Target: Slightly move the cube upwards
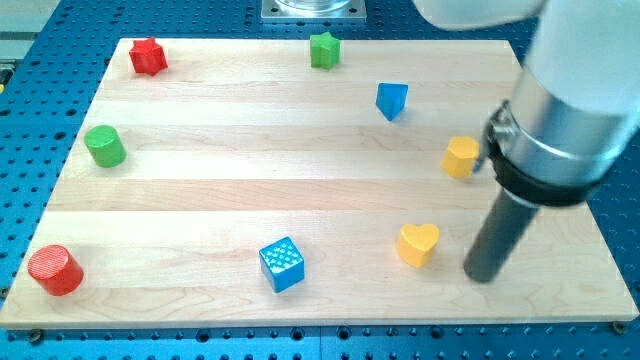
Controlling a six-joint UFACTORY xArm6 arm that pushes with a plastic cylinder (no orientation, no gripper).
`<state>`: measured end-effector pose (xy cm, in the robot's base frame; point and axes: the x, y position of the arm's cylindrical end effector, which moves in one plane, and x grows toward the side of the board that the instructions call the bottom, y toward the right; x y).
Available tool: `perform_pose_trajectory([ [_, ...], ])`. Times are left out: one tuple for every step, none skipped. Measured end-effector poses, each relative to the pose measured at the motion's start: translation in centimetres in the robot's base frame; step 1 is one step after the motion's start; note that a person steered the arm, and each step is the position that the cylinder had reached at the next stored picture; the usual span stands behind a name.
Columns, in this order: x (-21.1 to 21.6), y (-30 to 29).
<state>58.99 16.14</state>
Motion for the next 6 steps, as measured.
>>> perform_pose_trajectory([
  [-0.8,-5.6],
  [-6.0,-4.8],
  [1.4,-4.0],
  [2.9,-7.1],
  [2.2,-13.6],
  [1.9,-19.2],
])
